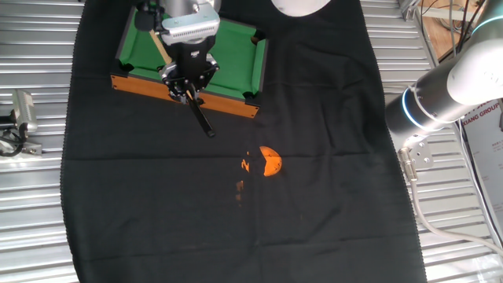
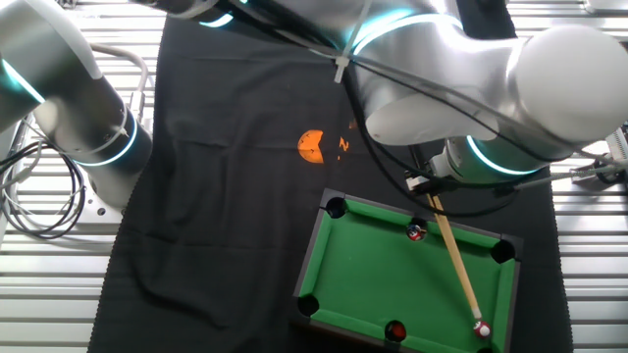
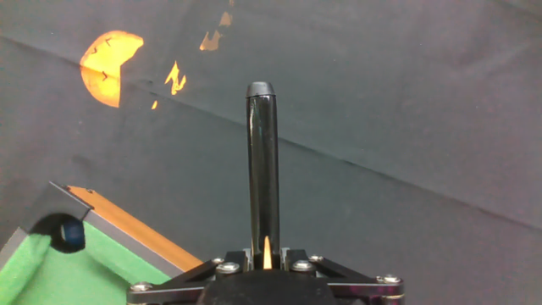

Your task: Hit the pool ball

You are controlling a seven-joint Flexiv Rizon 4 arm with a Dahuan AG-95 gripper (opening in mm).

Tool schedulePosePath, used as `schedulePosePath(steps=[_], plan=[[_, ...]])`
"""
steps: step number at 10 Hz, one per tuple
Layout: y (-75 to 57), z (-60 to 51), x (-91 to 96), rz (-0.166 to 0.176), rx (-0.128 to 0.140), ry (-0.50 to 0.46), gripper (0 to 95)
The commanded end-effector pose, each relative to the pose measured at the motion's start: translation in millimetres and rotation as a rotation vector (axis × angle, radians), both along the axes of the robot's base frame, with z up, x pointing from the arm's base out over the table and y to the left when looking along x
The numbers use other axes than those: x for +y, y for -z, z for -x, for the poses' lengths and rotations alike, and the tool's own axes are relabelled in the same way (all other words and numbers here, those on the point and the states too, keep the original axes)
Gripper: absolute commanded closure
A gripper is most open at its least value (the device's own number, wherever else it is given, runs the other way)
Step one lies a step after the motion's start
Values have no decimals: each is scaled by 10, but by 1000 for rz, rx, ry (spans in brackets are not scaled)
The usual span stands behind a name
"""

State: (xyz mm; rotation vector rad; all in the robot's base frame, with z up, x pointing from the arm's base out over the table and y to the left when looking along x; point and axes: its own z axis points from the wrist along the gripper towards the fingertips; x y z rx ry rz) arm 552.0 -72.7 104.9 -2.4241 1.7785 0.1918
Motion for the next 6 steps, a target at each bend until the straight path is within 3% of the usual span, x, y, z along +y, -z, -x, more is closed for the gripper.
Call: schedulePosePath(steps=[1,6], plan=[[-7,7,-6,6,-1,-9,950],[-77,29,-143,7,-3,-21,950]])
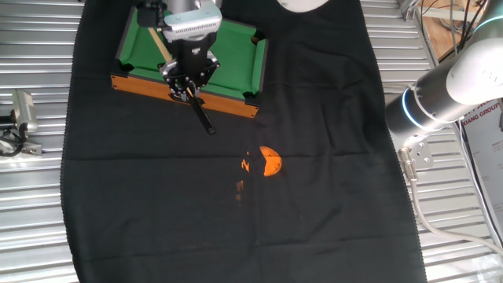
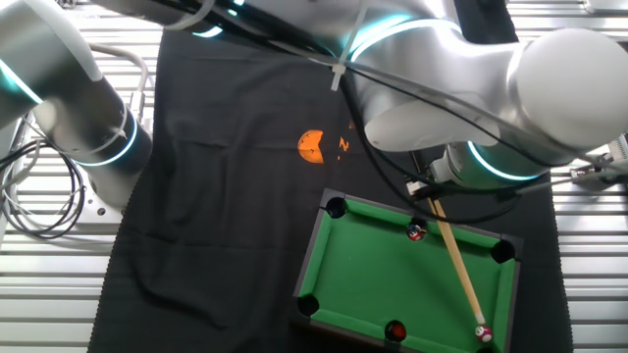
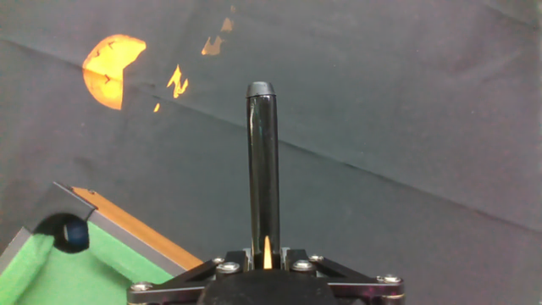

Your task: Hit the pool ball

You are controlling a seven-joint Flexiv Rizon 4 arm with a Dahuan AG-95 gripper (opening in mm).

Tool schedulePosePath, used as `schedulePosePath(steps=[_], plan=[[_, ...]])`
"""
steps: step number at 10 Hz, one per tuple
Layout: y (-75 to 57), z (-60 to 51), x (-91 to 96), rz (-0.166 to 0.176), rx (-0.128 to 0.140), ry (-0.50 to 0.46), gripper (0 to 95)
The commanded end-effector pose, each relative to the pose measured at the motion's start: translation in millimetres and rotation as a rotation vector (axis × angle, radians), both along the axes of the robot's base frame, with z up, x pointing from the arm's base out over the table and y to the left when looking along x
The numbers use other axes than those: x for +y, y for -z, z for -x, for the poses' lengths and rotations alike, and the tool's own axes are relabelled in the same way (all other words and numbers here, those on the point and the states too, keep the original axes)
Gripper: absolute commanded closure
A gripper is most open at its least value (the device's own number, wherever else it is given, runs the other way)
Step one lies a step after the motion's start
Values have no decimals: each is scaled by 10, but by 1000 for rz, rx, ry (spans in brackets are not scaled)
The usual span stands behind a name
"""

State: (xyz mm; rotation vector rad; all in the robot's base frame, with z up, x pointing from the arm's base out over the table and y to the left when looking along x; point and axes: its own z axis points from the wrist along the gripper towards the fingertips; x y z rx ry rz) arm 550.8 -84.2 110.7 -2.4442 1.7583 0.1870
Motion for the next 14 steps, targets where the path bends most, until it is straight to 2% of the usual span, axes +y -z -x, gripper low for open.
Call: schedulePosePath(steps=[1,3,10,14], plan=[[-34,22,-56,4,0,-2,950],[-40,25,-63,9,2,3,950],[20,1,52,-34,-7,5,950],[-56,28,-107,-31,-14,-9,950]])
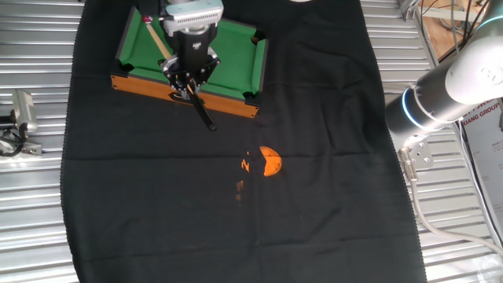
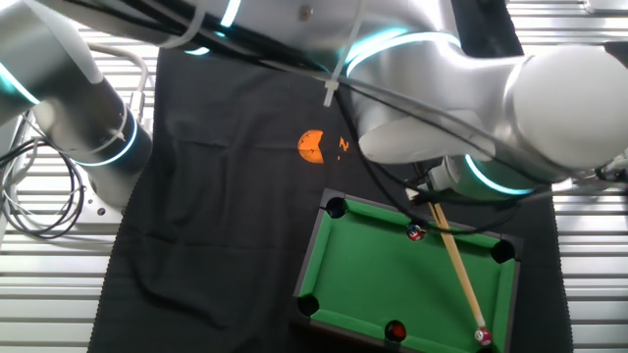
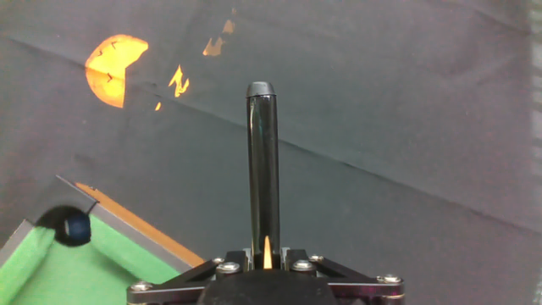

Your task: Hit the pool ball

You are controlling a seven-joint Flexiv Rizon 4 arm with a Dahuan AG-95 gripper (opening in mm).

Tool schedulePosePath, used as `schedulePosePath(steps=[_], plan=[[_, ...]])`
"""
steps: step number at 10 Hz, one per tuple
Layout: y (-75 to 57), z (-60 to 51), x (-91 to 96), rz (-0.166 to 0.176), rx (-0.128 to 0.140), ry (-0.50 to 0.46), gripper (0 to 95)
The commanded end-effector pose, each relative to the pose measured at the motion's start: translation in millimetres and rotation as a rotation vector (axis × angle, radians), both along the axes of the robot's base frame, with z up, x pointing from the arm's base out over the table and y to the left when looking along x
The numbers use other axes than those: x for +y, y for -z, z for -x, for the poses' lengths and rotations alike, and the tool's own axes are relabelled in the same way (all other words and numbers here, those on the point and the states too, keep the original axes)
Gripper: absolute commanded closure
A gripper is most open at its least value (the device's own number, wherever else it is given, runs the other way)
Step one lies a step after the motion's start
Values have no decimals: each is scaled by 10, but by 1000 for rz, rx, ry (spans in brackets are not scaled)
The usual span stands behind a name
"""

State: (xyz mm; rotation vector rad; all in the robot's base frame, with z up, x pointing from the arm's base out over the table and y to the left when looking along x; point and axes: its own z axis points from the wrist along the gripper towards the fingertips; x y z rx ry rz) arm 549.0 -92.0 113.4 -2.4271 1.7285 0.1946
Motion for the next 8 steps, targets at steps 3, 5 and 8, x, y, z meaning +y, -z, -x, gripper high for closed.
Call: schedulePosePath(steps=[3,5,8], plan=[[-42,18,-168,-1,-1,-12,950],[-38,16,-165,1,2,-5,950],[43,-17,-19,63,7,16,950]])
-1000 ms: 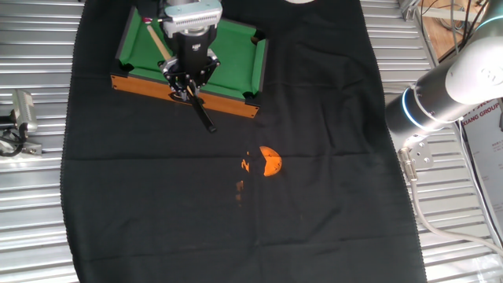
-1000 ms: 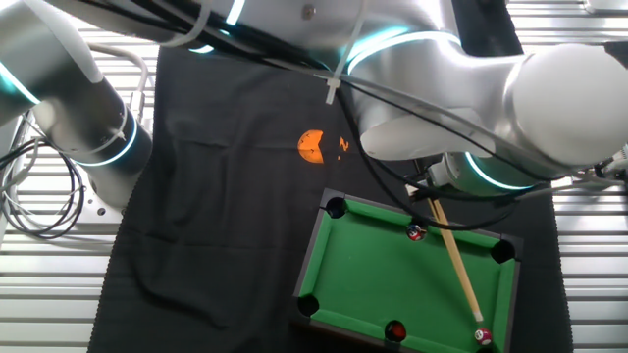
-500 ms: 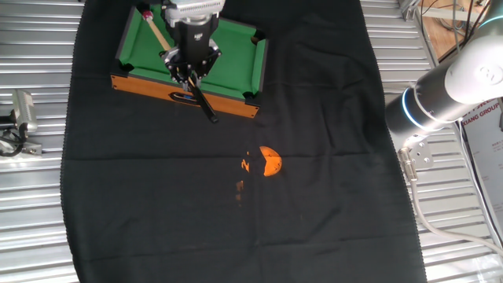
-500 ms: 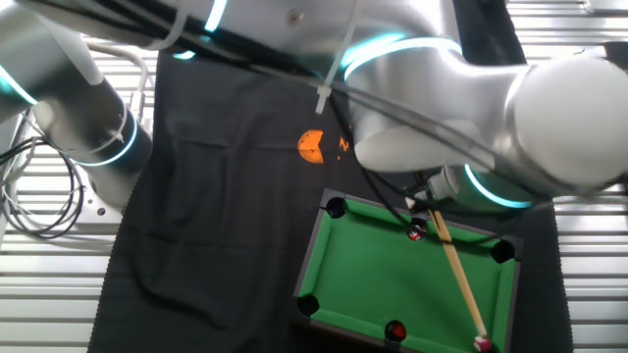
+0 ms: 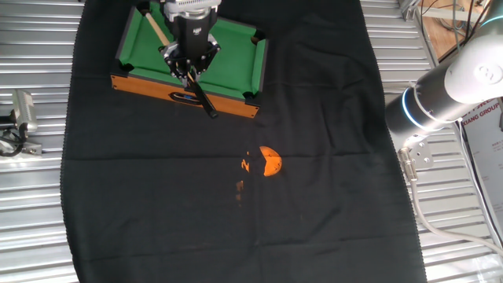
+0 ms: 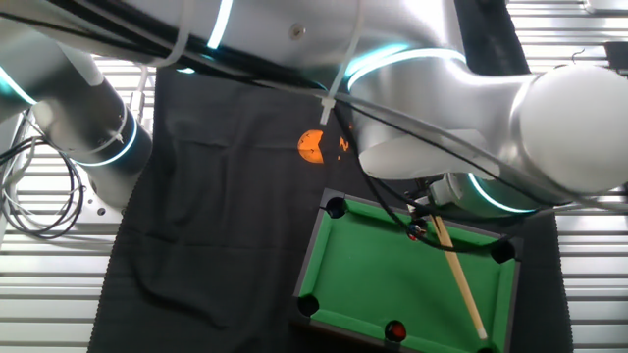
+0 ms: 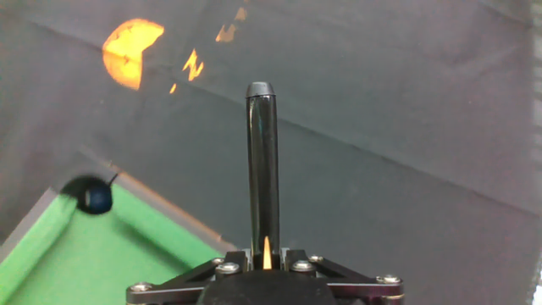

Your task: Hit the pool ball

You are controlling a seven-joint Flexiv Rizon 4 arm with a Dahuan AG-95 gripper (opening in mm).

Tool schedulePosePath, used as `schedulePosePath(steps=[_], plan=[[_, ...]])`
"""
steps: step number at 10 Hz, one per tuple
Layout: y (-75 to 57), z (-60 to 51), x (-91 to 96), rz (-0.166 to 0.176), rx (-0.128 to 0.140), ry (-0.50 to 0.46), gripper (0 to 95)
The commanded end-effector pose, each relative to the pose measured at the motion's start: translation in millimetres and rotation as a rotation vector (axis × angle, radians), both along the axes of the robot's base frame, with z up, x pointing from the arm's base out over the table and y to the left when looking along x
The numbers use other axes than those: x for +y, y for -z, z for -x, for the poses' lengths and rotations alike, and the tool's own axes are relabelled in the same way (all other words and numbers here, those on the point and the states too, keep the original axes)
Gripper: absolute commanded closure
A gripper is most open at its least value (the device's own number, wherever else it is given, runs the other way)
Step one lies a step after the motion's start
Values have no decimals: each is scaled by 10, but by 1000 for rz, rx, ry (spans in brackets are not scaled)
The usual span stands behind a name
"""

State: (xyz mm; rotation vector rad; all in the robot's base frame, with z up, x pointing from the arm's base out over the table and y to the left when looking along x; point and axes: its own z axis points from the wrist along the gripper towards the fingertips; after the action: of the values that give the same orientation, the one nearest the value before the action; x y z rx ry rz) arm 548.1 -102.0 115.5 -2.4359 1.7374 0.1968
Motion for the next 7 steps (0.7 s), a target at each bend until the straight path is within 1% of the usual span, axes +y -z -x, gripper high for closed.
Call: schedulePosePath(steps=[1,2,3,4,7], plan=[[141,-50,231,112,3,40,950],[174,-58,302,143,4,55,950],[189,-60,332,172,5,81,950],[190,-60,333,191,11,109,950],[190,-60,334,216,14,155,950]])
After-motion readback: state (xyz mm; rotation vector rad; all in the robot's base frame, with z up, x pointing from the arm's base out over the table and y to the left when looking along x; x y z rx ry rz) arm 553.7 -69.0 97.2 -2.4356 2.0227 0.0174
